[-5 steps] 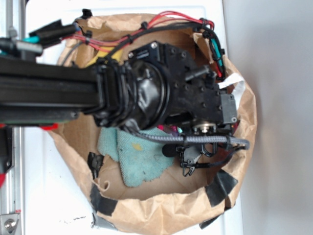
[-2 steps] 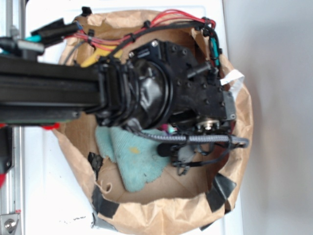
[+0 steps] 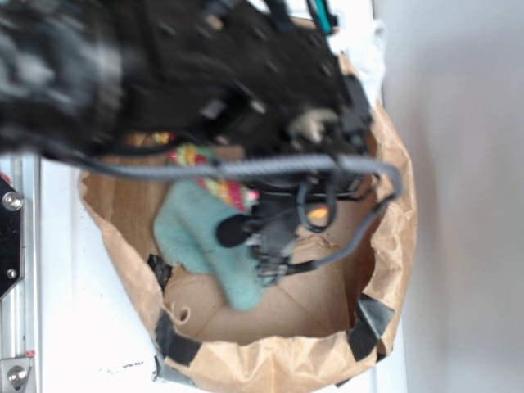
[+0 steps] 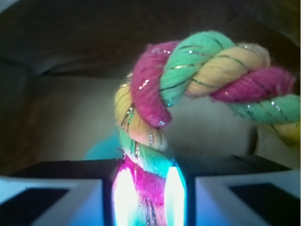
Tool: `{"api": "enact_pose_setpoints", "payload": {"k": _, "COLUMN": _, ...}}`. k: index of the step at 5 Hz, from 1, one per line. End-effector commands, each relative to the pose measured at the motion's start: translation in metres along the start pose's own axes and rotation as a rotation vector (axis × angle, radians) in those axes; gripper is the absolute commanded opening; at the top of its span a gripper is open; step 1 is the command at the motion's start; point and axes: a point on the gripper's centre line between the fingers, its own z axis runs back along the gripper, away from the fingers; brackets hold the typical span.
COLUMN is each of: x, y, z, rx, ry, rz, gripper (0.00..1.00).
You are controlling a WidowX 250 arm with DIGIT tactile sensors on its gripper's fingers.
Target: Grab the multicolored rope.
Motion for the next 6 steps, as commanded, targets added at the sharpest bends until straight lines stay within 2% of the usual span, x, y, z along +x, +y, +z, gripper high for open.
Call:
{"api": "enact_pose_setpoints", "payload": {"k": 1, "x": 0.020, "y": 0.003, "z": 0.060, "rx": 0.009, "ry": -0.053, "rz": 0.069, "gripper": 0.00}}
{"api": "enact_pose_setpoints", "payload": {"k": 2, "x": 0.020, "y": -0.004, "z": 0.071, "rx": 0.020, "ry": -0.050, "rz": 0.069, "gripper": 0.00}}
{"api": "enact_pose_setpoints", "payload": {"k": 3, "x": 0.016, "y": -0.017, "z": 0.077, "rx": 0.127, "ry": -0.103, "rz": 0.083, "gripper": 0.00}}
{"api": "enact_pose_setpoints", "payload": {"k": 5, "x": 0.003, "y": -0.047, "z": 0.068, "rx": 0.224, "ry": -0.163, "rz": 0.029, "gripper": 0.00}}
{"api": "enact_pose_setpoints", "payload": {"k": 6, "x": 0.005, "y": -0.049, "z": 0.062, "rx": 0.232, "ry": -0.143, "rz": 0.022, "gripper": 0.00}}
